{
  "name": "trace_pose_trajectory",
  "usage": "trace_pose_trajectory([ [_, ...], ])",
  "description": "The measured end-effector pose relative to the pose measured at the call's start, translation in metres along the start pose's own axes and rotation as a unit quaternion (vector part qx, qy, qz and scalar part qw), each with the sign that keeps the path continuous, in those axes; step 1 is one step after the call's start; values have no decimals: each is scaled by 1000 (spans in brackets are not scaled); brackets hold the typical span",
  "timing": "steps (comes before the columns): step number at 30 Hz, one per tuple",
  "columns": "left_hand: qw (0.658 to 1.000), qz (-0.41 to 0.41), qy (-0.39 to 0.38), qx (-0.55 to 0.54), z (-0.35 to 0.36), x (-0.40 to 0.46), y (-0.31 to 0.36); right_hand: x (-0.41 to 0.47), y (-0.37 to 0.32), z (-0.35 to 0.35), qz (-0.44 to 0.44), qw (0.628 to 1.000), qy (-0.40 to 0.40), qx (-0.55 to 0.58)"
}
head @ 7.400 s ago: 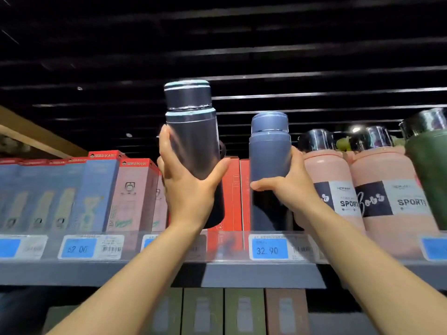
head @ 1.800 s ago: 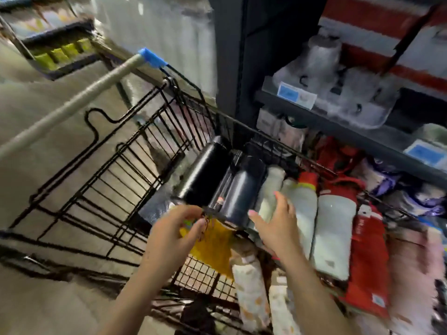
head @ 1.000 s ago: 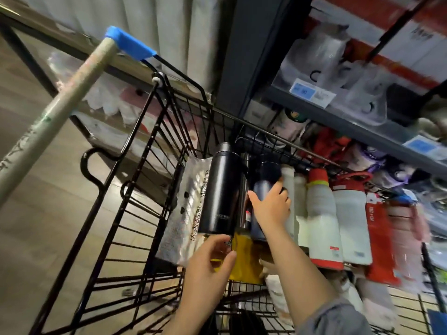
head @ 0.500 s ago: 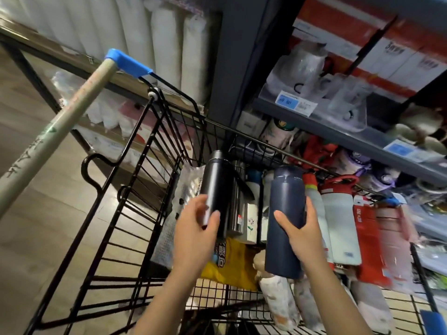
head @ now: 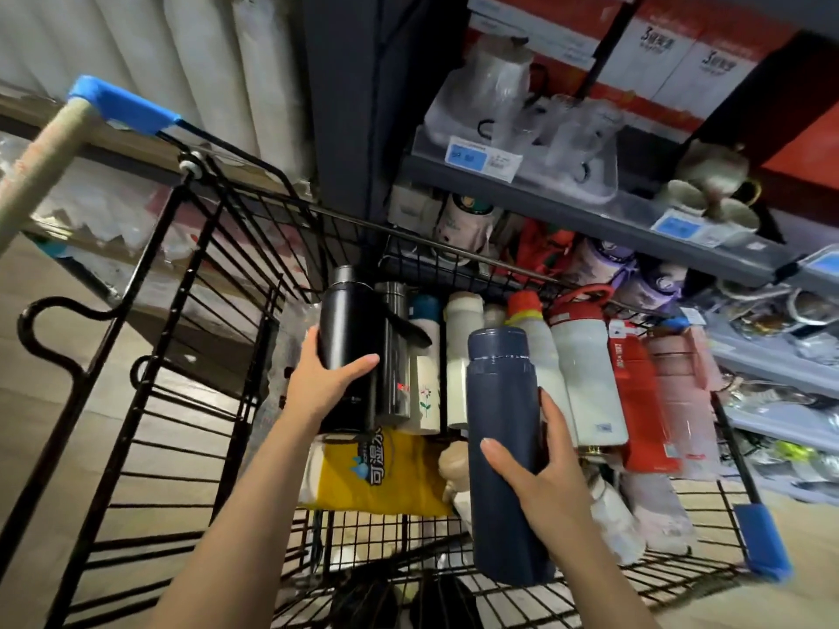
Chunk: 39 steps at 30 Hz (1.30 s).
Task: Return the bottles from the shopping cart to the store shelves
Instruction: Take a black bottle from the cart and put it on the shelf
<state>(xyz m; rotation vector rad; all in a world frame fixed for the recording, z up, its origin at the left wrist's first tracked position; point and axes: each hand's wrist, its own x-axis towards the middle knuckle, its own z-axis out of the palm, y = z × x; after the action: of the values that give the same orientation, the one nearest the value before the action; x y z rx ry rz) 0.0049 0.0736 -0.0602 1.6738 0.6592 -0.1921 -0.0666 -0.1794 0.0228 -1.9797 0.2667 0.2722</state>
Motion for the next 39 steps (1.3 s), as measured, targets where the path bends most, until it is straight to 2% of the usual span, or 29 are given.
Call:
trace_pose_trajectory([
  [4, 994, 49, 38, 84, 5, -8, 1, 3, 1, 5, 13, 1000, 4, 26],
  [7, 991, 60, 29, 113, 6, -15, 2, 2, -1, 8, 28, 999, 6, 46],
  [13, 998, 39, -10, 47, -7, -13, 3, 1, -5, 7, 27, 998, 15, 52],
  [15, 1000, 4, -15, 20, -11, -12, -2, 0, -5, 6, 30, 998, 19, 55],
  [18, 999, -26, -20, -14, -11, -10, -7, 0, -9, 4, 33, 997, 30, 70],
  [23, 1000, -20, 2, -19, -7, -22, -9, -3, -13, -1, 16, 994, 38, 104],
  [26, 999, 18, 37, -10, -4, -48, -2, -9, -21, -7, -14, 992, 43, 121],
  [31, 985, 148, 83, -38, 17, -101, 29, -24, -28, -33, -78, 985, 33, 149],
  [39, 943, 312, 72, -93, 97, -218, 87, -64, -12, -135, -182, 964, 75, 178],
])
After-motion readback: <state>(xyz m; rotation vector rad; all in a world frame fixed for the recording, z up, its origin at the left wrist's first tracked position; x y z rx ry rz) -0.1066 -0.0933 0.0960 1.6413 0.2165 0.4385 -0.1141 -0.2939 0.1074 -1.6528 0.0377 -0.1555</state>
